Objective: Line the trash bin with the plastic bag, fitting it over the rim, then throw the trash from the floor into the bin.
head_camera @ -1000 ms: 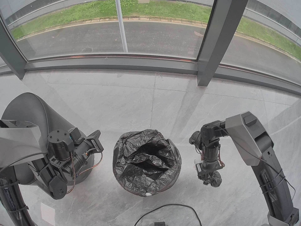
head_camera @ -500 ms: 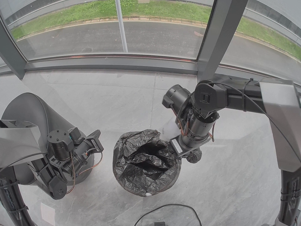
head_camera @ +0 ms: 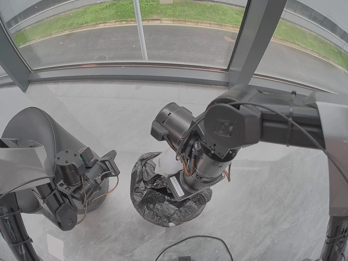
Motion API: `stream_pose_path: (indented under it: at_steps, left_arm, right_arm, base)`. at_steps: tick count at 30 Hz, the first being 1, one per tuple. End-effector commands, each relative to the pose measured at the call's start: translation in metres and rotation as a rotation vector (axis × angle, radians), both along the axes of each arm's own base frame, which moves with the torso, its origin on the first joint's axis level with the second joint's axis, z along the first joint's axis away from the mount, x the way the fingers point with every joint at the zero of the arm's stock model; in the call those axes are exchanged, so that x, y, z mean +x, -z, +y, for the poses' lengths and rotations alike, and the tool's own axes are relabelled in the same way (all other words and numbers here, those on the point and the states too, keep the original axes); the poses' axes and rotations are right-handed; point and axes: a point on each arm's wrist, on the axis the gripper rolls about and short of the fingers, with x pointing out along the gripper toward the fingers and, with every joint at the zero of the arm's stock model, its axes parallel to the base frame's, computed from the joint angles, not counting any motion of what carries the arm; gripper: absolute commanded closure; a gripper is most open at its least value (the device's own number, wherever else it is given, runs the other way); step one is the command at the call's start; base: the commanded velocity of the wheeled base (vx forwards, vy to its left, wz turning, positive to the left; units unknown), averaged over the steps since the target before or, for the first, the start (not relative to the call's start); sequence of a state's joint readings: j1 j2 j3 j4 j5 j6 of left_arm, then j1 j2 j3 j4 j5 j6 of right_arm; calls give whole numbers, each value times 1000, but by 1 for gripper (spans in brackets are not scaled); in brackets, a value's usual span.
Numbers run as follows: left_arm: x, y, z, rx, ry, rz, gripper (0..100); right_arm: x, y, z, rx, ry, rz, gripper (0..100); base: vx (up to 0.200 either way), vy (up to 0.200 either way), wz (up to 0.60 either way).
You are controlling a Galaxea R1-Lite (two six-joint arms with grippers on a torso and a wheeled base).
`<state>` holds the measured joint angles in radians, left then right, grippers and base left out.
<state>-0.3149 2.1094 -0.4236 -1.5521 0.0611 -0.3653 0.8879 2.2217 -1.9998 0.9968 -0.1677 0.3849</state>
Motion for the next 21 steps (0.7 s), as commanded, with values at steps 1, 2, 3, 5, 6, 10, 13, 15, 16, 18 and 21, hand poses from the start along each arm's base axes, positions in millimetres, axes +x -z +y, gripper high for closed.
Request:
stream_pose_path:
  at_steps: [1,2,3,5,6,10,13,15,16,18,21]
  left_arm:
    - [0,-1,0,0,1,-2,100]
    - [0,-1,0,-1,1,-3,100]
    - [0,-1,0,-1,1,-3,100]
    - [0,-1,0,-1,1,-5,100]
    - [0,-1,0,-1,1,-5,100]
    - [0,-1,0,-1,1,-5,100]
    - [0,-1,0,-3,1,-4,100]
    - [0,-1,0,-1,1,-5,100]
    - [0,-1,0,-1,1,-5,100]
    - [-1,-1,-1,0,2,-2,100]
    - [-1,-1,-1,-1,4,-3,100]
  right_arm:
    - [25,52,20,9,48,25,100]
    - [29,58,22,16,55,20,100]
    - [29,58,22,16,55,20,100]
    - [40,78,33,42,55,-8,100]
    - [42,83,35,51,50,-19,100]
    - [44,85,44,87,12,-66,100]
    - [44,88,47,68,-12,-86,100]
    - [45,87,47,67,-12,-105,100]
    - [45,87,47,67,-12,-105,100]
    - [47,87,48,70,-22,-129,100]
    - [50,91,47,49,-28,-140,100]
  base:
    - [0,0,0]
    - [0,0,0]
    - [0,0,0]
    - [0,0,0]
    - [0,0,0]
    - [0,0,0]
    - [0,0,0]
    - [0,0,0]
    - [0,0,0]
    - [0,0,0]
    - [0,0,0]
